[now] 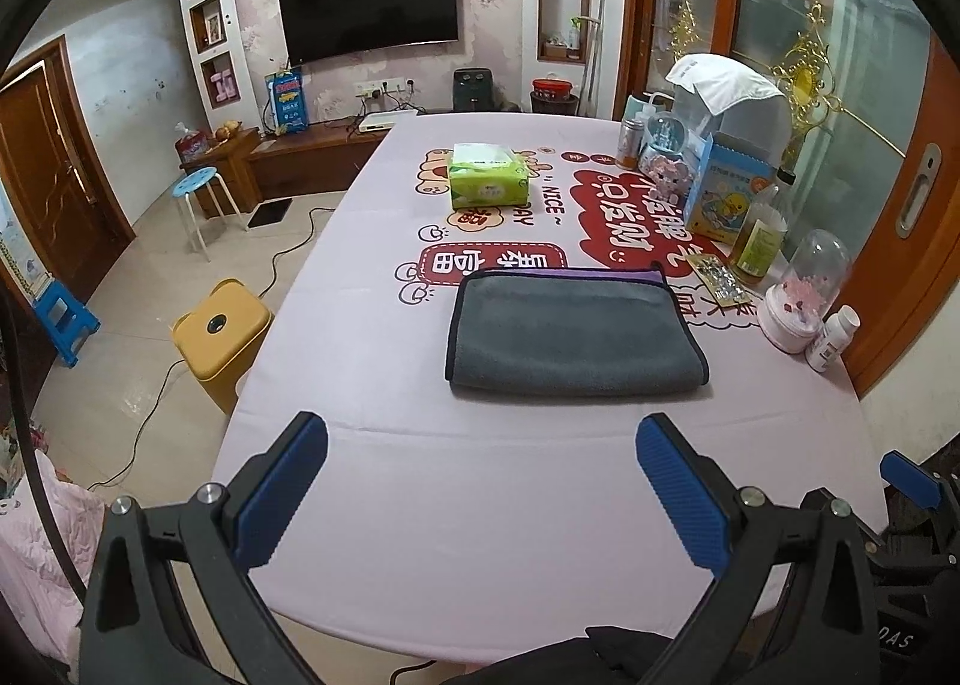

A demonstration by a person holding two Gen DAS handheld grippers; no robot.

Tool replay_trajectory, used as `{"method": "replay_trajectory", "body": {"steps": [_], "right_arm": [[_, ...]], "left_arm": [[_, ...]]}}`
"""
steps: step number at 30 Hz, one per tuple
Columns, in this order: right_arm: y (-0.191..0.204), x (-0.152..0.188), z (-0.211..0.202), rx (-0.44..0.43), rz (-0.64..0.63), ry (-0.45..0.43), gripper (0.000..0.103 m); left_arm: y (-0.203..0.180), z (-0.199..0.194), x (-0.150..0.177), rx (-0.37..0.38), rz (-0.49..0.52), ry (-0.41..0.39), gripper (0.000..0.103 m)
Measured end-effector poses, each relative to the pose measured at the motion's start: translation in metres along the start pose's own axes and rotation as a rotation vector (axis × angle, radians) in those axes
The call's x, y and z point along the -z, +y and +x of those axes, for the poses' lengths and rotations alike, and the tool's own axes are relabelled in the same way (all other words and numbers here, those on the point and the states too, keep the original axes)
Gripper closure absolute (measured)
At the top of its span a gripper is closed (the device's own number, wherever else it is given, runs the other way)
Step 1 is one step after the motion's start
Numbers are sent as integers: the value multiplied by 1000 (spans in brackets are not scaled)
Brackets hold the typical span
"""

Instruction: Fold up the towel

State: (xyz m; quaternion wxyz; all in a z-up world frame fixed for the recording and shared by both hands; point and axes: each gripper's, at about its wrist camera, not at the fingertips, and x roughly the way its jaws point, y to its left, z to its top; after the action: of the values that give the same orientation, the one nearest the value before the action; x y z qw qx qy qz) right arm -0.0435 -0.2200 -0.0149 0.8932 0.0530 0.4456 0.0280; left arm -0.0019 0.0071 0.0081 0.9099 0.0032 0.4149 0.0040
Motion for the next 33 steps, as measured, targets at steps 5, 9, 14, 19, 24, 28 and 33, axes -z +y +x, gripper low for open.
{"method": "replay_trajectory", "body": {"steps": [5, 9, 14, 19, 24, 28, 33], "right_arm": [[0, 1, 1, 7, 6, 9, 1], [1, 2, 2, 11, 7, 13, 1], [1, 3, 3, 10, 4, 16, 1], [2, 4, 4, 15, 2, 22, 1], [2, 4, 5, 18, 4, 27, 1], [4, 5, 5, 19, 4, 31, 1], [4, 5, 5, 20, 4, 34, 1]], "left_arm": [[-1, 2, 1, 4, 7, 9, 1], [-2, 5, 1, 8, 11, 18, 1], [-3, 6, 2, 8, 12, 20, 1], [-3, 9, 4, 11, 14, 27, 1], [-3, 10, 5, 13, 16, 31, 1], [-3, 11, 5, 13, 17, 34, 1], [-4, 12, 7, 15, 21, 33, 1]]}}
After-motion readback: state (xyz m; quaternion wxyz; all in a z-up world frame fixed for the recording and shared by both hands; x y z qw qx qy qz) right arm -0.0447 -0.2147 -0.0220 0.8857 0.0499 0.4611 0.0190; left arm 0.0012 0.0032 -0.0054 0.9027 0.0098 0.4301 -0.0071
